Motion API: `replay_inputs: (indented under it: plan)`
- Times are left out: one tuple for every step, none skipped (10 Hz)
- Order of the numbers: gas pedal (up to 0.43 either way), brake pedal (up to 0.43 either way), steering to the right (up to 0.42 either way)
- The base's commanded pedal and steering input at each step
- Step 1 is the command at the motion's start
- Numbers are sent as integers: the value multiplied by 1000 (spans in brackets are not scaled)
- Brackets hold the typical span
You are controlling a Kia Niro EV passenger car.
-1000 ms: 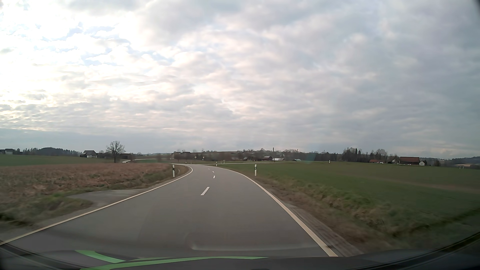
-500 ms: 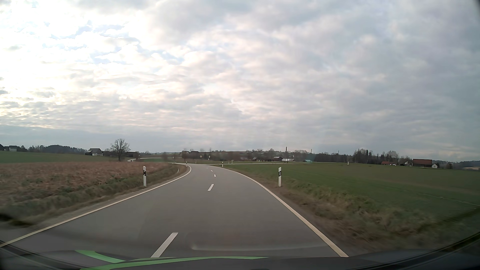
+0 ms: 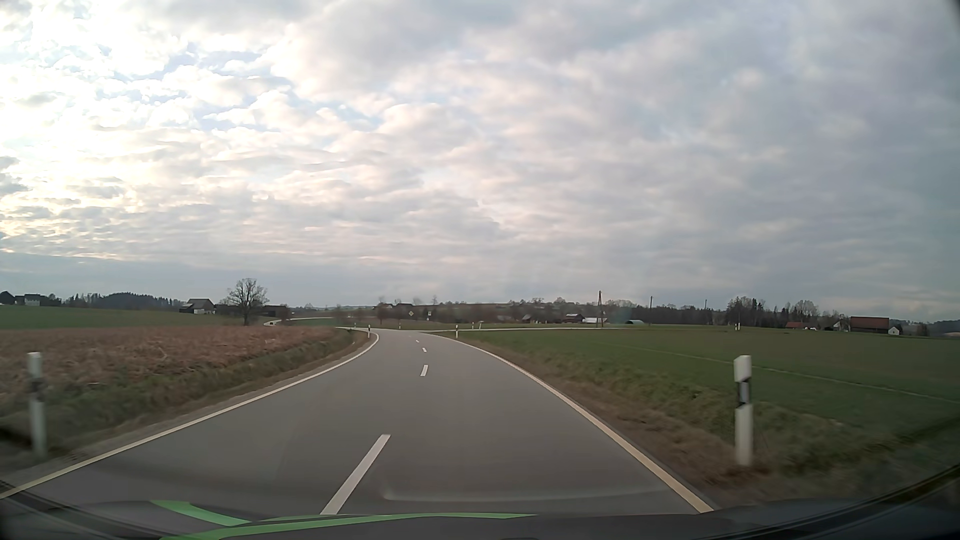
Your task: Follow the waypoints while adhering to traffic rules and regulations
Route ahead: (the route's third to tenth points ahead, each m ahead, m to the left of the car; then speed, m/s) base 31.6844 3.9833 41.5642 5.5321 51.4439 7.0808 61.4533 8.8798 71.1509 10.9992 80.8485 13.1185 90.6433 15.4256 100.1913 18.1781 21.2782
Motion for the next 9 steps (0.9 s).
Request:
replay_inputs:
  plan:
    - [169,0,-15]
    - [169,0,-15]
    - [169,0,-17]
    - [169,0,-18]
    - [169,0,-18]
    - [169,0,-19]
    - [169,0,-21]
    - [169,0,-22]
    - [169,0,-23]
